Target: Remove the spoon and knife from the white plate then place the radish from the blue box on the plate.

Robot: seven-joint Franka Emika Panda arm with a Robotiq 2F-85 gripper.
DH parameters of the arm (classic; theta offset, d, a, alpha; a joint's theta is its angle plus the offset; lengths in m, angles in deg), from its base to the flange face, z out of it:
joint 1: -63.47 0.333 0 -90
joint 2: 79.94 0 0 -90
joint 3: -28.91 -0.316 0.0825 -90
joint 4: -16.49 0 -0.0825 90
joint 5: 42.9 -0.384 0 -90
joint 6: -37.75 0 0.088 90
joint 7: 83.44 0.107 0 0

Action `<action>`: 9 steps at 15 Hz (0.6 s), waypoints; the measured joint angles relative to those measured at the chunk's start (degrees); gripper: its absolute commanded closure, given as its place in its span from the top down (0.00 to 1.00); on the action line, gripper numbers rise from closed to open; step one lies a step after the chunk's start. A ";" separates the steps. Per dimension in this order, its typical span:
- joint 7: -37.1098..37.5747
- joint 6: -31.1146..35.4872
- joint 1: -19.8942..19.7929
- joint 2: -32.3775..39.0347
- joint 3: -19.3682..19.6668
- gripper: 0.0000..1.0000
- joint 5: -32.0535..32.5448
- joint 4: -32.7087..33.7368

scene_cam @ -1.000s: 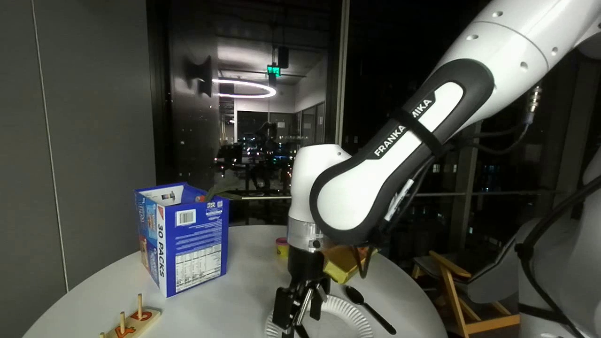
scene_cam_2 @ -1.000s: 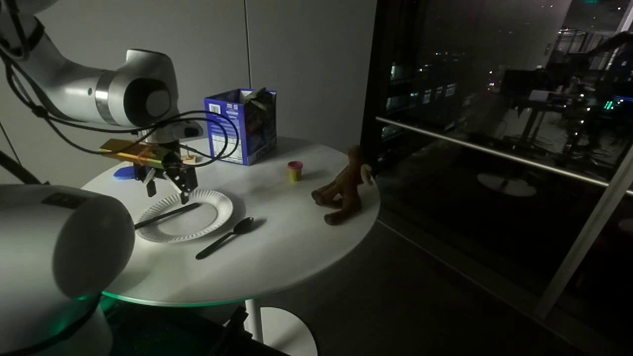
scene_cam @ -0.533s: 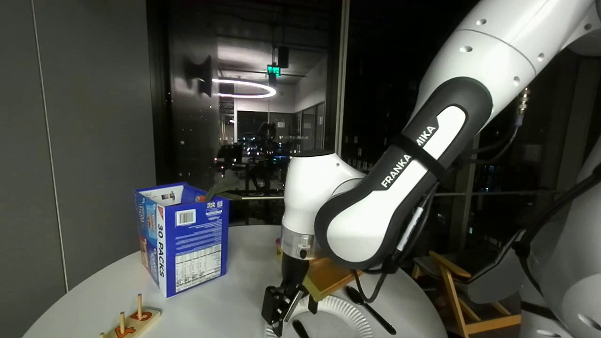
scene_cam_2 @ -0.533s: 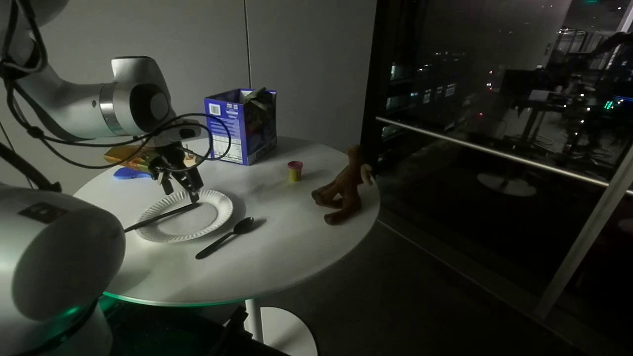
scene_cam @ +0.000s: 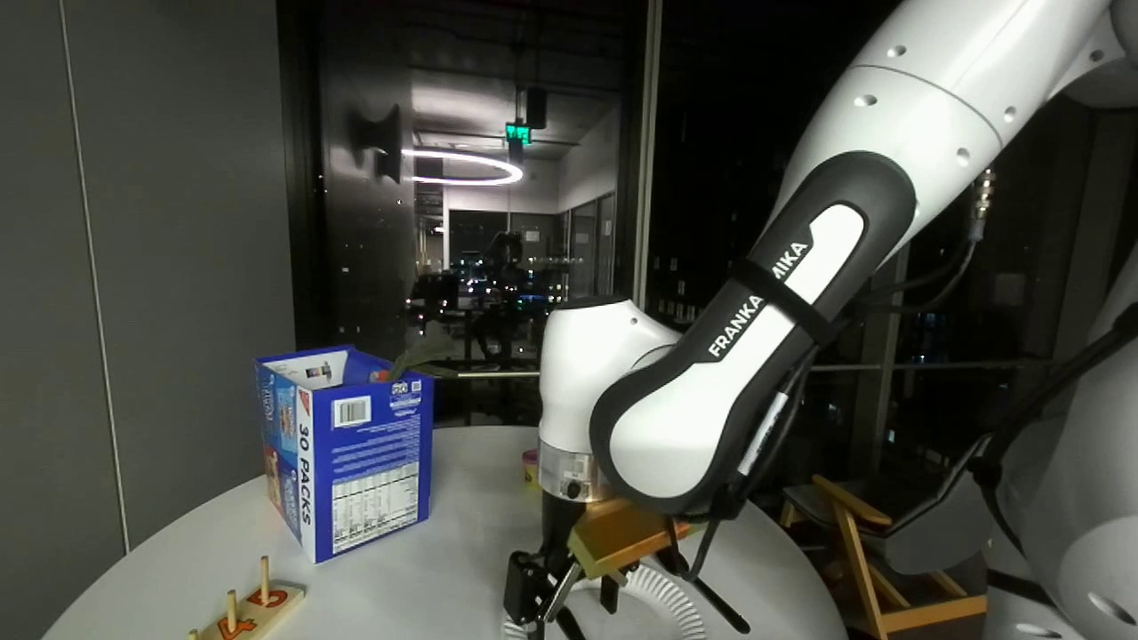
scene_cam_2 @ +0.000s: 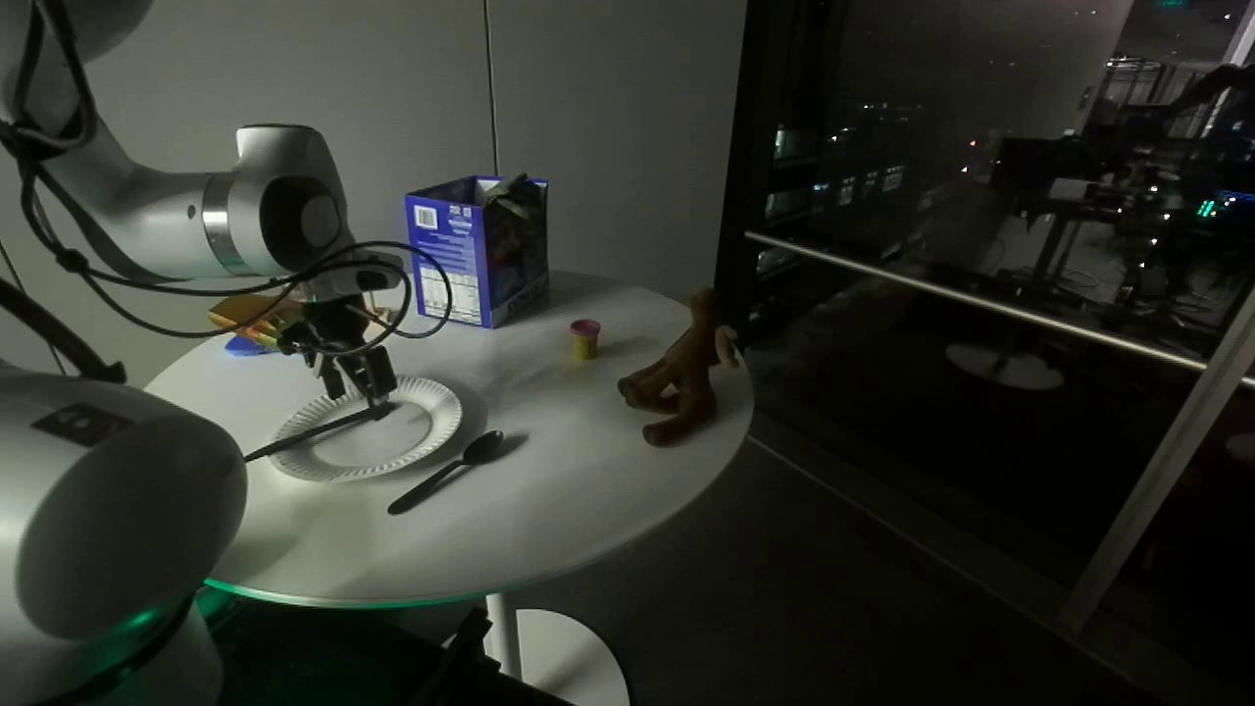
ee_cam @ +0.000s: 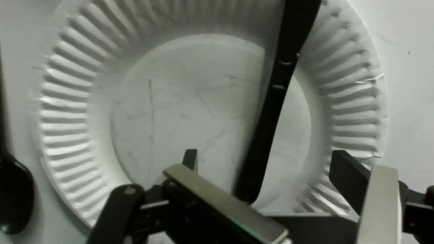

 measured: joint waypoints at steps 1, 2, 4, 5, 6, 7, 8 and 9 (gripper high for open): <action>-0.16 0.00 0.00 0.24 0.17 0.66 -1.12 0.00; -0.39 0.00 0.00 0.50 0.33 0.58 -2.19 0.00; -0.74 0.00 0.01 1.01 0.66 0.42 -3.76 0.00; -0.91 0.00 0.01 1.18 0.80 0.35 -4.32 0.00; -1.08 0.00 0.01 1.31 0.94 0.27 -4.79 0.00; -1.18 0.00 0.01 1.40 1.07 0.20 -5.06 0.00; -1.26 0.00 0.01 1.39 1.22 0.11 -5.19 0.05; -1.27 0.00 0.00 1.38 1.36 0.08 -5.20 0.14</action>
